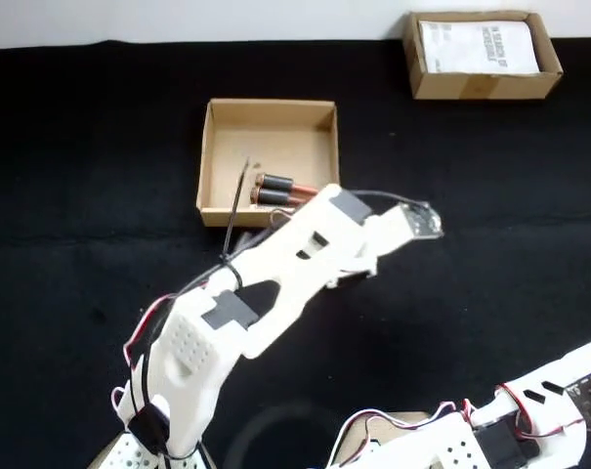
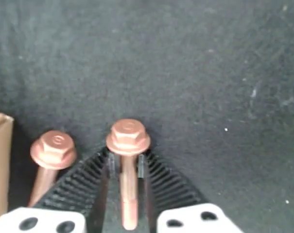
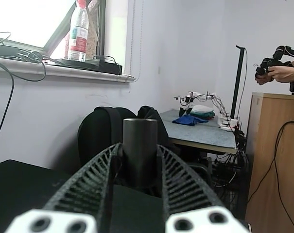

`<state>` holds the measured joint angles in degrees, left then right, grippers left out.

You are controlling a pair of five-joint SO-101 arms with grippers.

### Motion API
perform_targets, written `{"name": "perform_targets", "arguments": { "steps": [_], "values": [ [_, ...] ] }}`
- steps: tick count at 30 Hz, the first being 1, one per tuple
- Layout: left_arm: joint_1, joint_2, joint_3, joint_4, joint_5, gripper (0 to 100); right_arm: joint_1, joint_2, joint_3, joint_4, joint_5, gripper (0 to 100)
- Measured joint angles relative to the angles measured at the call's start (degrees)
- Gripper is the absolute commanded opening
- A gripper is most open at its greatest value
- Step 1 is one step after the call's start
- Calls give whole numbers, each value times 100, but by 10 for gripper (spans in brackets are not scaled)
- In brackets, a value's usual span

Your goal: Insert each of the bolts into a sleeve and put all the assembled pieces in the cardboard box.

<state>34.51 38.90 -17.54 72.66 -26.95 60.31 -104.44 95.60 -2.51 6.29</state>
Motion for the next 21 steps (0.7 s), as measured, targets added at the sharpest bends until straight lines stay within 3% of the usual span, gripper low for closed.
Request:
{"name": "perform_targets", "arguments": {
  "steps": [9, 21],
  "values": [
    [-18, -352, -114, 651, 0, 8, -440, 0, 0, 9, 0, 7],
    [-26, -3358, -457, 1064, 0, 8, -2699, 0, 0, 1486, 0, 7]
  ]
}}
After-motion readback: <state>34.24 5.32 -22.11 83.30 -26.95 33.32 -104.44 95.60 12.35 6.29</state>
